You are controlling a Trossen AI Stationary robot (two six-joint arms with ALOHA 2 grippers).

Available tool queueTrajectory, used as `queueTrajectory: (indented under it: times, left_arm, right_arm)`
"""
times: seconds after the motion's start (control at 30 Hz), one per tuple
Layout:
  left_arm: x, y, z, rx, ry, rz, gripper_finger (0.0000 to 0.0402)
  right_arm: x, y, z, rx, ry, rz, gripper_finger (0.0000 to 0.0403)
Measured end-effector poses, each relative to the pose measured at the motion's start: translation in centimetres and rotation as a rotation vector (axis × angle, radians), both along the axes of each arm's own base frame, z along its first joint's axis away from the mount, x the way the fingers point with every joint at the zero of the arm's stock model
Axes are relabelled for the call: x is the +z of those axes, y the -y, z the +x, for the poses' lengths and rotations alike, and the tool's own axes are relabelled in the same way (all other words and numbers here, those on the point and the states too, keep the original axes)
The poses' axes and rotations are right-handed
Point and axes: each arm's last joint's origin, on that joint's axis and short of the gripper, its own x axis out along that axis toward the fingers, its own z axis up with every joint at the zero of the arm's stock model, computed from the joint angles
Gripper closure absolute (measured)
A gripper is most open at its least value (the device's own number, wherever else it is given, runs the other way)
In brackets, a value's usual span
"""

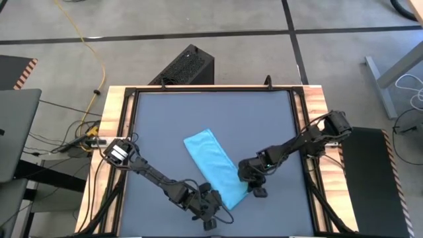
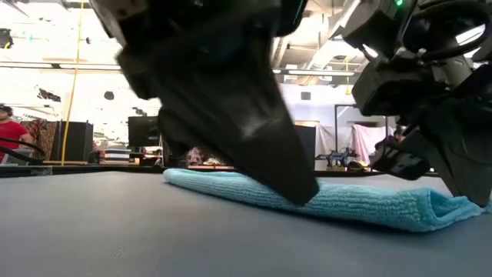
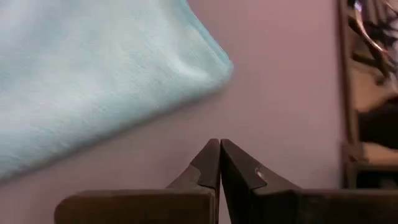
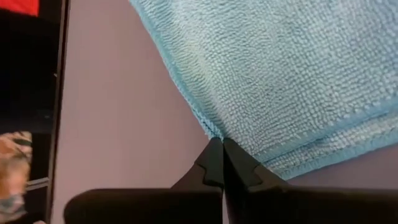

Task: Roll towel into tight, uniform cylinder
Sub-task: Roll the blue microfiber cloth

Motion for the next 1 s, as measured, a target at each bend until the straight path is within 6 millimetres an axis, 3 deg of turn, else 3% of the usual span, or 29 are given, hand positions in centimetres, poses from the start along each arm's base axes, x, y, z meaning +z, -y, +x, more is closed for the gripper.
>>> queueTrajectory:
  times: [0.17,0.3,0.5,0.73,0.83,1.0]
  left_arm:
    - [0.9,1.1,0.0,-0.01,0.177,0.183,0.04]
    - [1.0,1.1,0.1,-0.086,0.21,0.31,0.0382]
    - [0.9,-0.2,0.8,-0.197,0.197,0.428,0.0322]
    - [0.6,-1.9,2.4,-0.263,0.217,0.406,0.0251]
    - [-0.5,-1.0,2.9,-0.317,0.206,0.434,0.0236]
    - [-0.5,0.7,3.8,-0.332,0.164,0.59,0.0233]
  right_arm:
    - [-0.1,0.2,0.2,-0.06,-0.041,0.044,0.0389]
    - [-0.1,0.8,0.5,-0.102,-0.077,0.097,0.039]
    - [-0.1,1.8,0.8,-0.147,-0.116,0.152,0.0388]
    - [-0.1,1.8,0.7,-0.138,-0.128,0.165,0.0387]
    - [-0.1,1.9,0.6,-0.138,-0.135,0.165,0.0386]
    - [-0.1,1.9,0.5,-0.134,-0.15,0.159,0.0386]
